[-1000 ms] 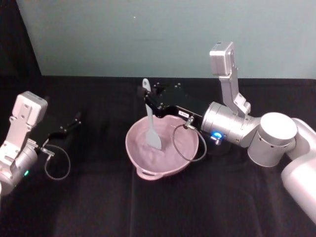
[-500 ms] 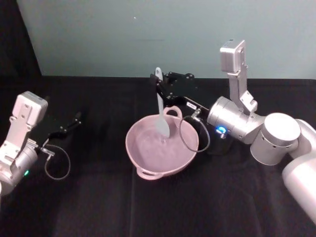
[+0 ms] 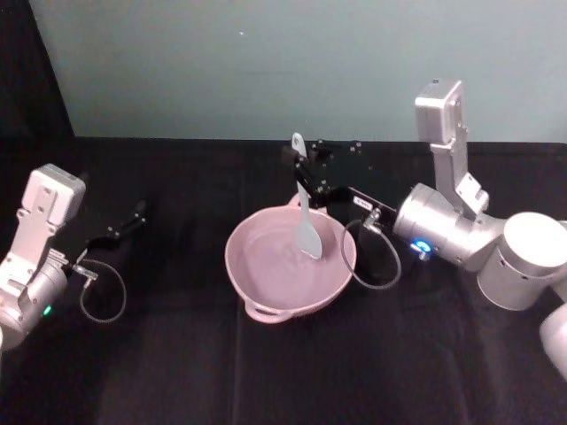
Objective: Use the one hand to pick up the spoon and stir the clear water in the bowl.
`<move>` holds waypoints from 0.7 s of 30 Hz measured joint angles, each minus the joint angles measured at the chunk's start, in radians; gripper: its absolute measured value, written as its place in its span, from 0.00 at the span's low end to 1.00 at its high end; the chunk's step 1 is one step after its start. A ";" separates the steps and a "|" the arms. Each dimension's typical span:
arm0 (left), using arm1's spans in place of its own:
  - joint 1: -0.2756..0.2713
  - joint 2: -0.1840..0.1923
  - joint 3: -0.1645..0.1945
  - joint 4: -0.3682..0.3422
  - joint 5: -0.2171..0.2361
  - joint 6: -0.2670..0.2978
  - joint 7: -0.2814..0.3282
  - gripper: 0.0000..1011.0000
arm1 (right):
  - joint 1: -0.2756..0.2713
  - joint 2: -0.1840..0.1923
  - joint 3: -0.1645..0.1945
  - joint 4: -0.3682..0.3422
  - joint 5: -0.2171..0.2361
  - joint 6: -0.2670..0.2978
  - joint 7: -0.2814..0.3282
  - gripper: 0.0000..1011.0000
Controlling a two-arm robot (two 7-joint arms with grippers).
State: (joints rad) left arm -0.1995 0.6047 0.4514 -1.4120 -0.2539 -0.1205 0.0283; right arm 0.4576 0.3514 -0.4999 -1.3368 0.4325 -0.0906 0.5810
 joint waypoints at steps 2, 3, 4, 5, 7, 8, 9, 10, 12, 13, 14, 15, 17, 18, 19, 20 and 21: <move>0.000 0.000 0.000 0.000 0.000 0.000 0.000 1.00 | -0.011 0.009 0.002 -0.018 0.004 0.003 0.005 0.13; 0.000 0.000 0.000 0.000 0.000 0.000 0.000 1.00 | -0.019 0.018 0.003 -0.035 0.009 0.007 0.011 0.13; 0.000 0.000 0.000 0.000 0.000 0.000 0.000 1.00 | -0.023 0.021 0.003 -0.042 0.012 0.008 0.015 0.13; 0.000 0.000 0.000 0.000 0.000 0.000 0.000 1.00 | -0.028 0.024 0.003 -0.050 0.015 0.010 0.018 0.13; 0.000 0.000 0.000 0.000 0.000 0.000 0.000 1.00 | -0.036 0.030 0.000 -0.065 0.023 0.015 0.028 0.13; 0.000 0.000 0.000 0.000 0.000 0.000 0.000 1.00 | -0.040 0.031 -0.005 -0.071 0.028 0.019 0.035 0.13; 0.000 0.000 0.000 0.000 0.000 0.000 0.000 1.00 | -0.041 0.031 -0.008 -0.074 0.031 0.020 0.038 0.13; 0.000 0.000 0.000 0.000 0.000 0.000 0.000 1.00 | -0.042 0.031 -0.011 -0.075 0.033 0.022 0.041 0.13; 0.000 0.000 0.000 0.000 0.000 0.000 0.000 1.00 | -0.042 0.026 -0.021 -0.075 0.037 0.023 0.047 0.13; 0.000 0.000 0.000 0.000 0.000 0.000 0.000 1.00 | -0.042 0.024 -0.024 -0.075 0.038 0.023 0.048 0.13; 0.000 0.000 0.000 0.000 0.000 0.000 0.000 1.00 | -0.042 0.021 -0.027 -0.073 0.039 0.023 0.049 0.13; 0.000 0.000 0.000 0.000 0.000 0.000 0.000 1.00 | -0.039 0.016 -0.035 -0.068 0.040 0.022 0.051 0.13; 0.000 0.000 0.000 0.000 0.000 0.000 0.000 1.00 | -0.035 0.008 -0.040 -0.061 0.041 0.019 0.054 0.13; 0.000 0.000 0.000 0.000 0.000 0.000 0.000 1.00 | -0.029 0.000 -0.046 -0.051 0.042 0.014 0.055 0.13; 0.000 0.000 0.000 0.000 0.000 0.000 0.000 1.00 | -0.026 -0.005 -0.048 -0.045 0.042 0.012 0.055 0.13; 0.000 0.000 0.000 0.000 0.000 0.000 0.000 1.00 | -0.023 -0.009 -0.050 -0.039 0.042 0.008 0.056 0.13; 0.000 0.000 0.000 0.000 0.000 0.000 0.000 1.00 | -0.016 -0.019 -0.054 -0.025 0.042 0.001 0.056 0.13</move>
State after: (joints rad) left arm -0.1995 0.6047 0.4514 -1.4120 -0.2539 -0.1205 0.0283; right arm 0.4416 0.3327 -0.5539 -1.3615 0.4749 -0.0892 0.6366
